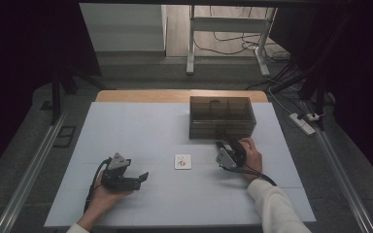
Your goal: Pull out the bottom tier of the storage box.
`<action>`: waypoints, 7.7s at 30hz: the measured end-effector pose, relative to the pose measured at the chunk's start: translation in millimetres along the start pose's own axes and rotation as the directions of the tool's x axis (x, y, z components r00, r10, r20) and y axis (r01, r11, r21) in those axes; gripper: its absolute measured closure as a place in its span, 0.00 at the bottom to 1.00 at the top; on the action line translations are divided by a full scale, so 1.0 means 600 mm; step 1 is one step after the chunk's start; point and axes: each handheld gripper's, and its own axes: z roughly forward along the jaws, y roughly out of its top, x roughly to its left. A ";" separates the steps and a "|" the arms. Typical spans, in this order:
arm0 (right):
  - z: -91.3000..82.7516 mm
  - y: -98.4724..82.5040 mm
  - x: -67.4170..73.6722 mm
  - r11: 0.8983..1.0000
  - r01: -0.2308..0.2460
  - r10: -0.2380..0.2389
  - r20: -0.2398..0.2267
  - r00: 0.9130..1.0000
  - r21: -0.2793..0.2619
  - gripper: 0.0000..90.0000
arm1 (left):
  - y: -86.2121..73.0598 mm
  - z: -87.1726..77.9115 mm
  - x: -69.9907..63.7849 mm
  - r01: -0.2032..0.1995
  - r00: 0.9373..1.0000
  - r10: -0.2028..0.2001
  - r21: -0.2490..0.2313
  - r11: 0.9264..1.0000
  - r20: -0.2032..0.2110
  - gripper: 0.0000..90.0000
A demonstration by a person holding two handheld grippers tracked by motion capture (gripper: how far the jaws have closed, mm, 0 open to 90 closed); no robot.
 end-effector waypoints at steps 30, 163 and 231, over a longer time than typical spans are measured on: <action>0.006 -0.009 0.001 1.000 0.013 -0.013 0.003 1.000 -0.018 0.72 | -0.001 -0.001 0.001 -0.001 1.000 0.001 0.002 1.000 -0.007 0.15; 0.010 -0.012 0.006 0.997 0.080 -0.080 0.005 0.997 -0.007 0.73 | -0.002 -0.003 0.006 -0.008 1.000 0.008 -0.008 1.000 -0.027 0.15; 0.009 -0.018 0.010 0.989 0.146 -0.145 0.037 0.989 -0.021 0.89 | -0.002 -0.008 0.009 0.011 1.000 -0.011 -0.025 1.000 -0.020 0.15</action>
